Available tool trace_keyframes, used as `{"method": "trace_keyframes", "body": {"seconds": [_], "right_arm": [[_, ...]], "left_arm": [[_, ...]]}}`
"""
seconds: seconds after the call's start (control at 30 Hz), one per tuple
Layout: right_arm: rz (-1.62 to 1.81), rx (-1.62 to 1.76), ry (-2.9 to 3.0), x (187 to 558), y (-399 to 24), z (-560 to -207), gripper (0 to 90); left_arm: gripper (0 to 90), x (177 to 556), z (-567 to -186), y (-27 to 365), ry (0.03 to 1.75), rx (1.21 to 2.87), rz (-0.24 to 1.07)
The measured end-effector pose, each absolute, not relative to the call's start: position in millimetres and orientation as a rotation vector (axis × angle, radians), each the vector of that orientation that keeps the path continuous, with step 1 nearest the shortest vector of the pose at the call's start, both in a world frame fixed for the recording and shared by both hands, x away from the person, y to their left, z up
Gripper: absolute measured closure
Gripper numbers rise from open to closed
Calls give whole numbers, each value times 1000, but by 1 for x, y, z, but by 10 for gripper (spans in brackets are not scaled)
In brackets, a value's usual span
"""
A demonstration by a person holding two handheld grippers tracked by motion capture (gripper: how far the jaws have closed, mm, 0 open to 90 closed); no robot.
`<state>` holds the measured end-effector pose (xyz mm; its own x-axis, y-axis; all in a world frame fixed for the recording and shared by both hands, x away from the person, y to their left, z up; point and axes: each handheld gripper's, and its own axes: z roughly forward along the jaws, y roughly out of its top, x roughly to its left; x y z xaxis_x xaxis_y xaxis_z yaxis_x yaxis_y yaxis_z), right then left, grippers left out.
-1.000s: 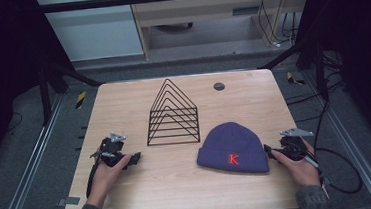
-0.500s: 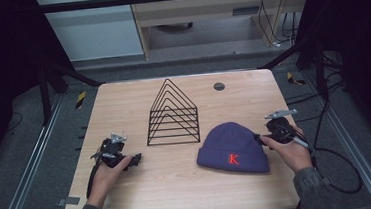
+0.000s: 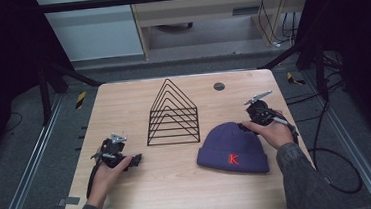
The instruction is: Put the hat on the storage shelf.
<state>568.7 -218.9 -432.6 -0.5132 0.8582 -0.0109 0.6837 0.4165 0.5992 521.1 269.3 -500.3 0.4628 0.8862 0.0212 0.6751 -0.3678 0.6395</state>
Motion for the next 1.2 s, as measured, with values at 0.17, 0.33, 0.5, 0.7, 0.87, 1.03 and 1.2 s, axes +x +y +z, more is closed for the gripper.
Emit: {"method": "trace_keyframes", "body": {"seconds": [0.17,0.33,0.5,0.7,0.87,1.03,1.2], "right_arm": [[774,1329,2376,578,-213,-431,509],[787,1334,2384,582,-210,-434,591],[793,1358,2400,587,-207,-445,612],[767,1382,2412,593,-204,-459,555],[745,1420,2400,598,-202,-467,515],[732,1434,2413,600,-202,-471,498],[733,1465,2444,600,-203,-474,559]], "left_arm": [[0,521,-500,269,1295,2156,493],[0,521,-500,269,1295,2156,492],[0,521,-500,269,1295,2157,492],[0,522,-500,269,1293,2156,488],[0,522,-500,269,1293,2156,488],[0,522,-500,269,1288,2160,489],[0,522,-500,269,1288,2159,490]]}}
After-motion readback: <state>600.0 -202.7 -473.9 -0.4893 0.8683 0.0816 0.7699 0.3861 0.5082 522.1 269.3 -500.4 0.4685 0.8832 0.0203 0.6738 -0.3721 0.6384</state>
